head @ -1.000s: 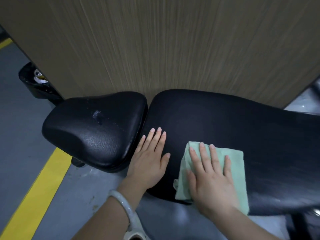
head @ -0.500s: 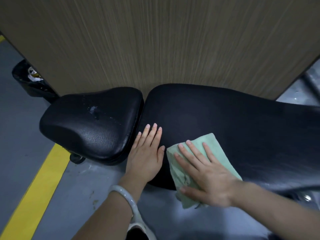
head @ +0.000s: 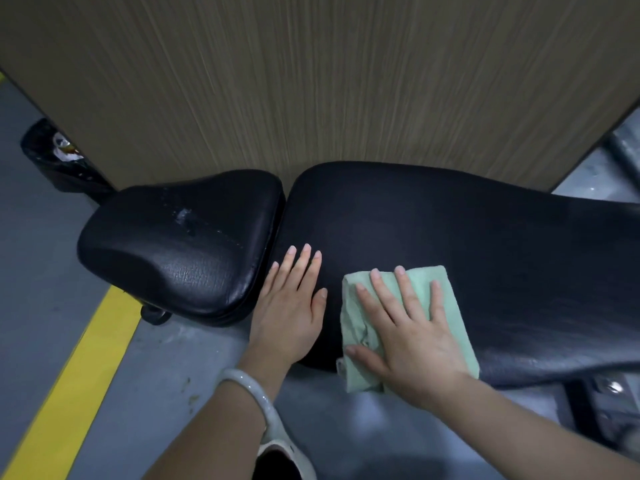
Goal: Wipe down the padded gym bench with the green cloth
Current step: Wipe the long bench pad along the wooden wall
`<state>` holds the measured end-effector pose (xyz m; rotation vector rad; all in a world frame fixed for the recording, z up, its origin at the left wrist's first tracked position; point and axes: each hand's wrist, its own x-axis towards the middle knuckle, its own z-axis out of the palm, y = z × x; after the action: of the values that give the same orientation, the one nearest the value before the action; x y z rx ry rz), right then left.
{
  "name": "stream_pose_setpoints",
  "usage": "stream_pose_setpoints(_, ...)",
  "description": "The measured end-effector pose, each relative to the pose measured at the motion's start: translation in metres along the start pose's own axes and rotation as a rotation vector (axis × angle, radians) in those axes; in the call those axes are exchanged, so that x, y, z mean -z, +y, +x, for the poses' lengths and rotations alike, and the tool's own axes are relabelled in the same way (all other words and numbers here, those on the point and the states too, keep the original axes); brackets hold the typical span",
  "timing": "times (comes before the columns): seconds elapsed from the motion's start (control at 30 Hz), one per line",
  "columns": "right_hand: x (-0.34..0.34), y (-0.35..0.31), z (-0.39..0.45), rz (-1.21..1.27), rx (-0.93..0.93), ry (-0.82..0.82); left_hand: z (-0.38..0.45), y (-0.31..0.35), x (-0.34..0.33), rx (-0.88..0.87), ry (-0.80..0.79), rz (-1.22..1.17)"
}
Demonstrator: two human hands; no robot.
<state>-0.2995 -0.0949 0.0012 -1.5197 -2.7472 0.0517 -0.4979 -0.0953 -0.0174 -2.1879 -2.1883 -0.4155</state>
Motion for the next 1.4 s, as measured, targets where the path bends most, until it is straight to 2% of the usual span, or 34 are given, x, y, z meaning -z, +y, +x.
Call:
stream_pose_setpoints(0.13,-0.006,-0.022,-0.017,0.06,-0.285,0.086,0.0,-0.001,0.0,-0.003,-0.018,0.001)
stream_pose_setpoints(0.3,-0.013,-0.048,-0.025,0.129,-0.509,0.175,0.0,-0.001,-0.001,-0.003,-0.01,-0.012)
stream_pose_setpoints(0.47,-0.017,-0.08,-0.003,0.243,-0.661,0.301,0.001,-0.003,-0.003,-0.018,-0.005,-0.024)
stream_pose_setpoints(0.63,-0.032,-0.071,-0.021,0.358,-0.69,0.504,-0.001,-0.003,-0.003,-0.016,-0.016,-0.04)
stream_pose_setpoints(0.73,-0.036,-0.063,-0.029,0.429,-0.875,0.585,0.0,-0.003,-0.002,-0.013,-0.026,-0.03)
stream_pose_setpoints(0.9,-0.017,-0.074,0.007,0.615,-1.29,0.611,0.0,-0.003,-0.001,-0.006,-0.05,-0.023)
stream_pose_setpoints(1.03,-0.008,-0.066,-0.005,0.783,-1.387,0.571,0.0,-0.003,0.001,-0.009,-0.064,-0.041)
stream_pose_setpoints(1.17,0.006,-0.04,-0.014,0.988,-1.617,0.503,0.0,-0.003,0.002,-0.012,-0.077,-0.045)
stream_pose_setpoints(1.3,0.024,-0.022,0.0,1.261,-1.835,0.52,0.001,-0.004,0.002,-0.018,-0.062,-0.047)
stream_pose_setpoints(1.4,0.028,-0.028,0.004,1.344,-1.856,0.515,0.001,-0.004,0.002,-0.025,-0.057,-0.056)
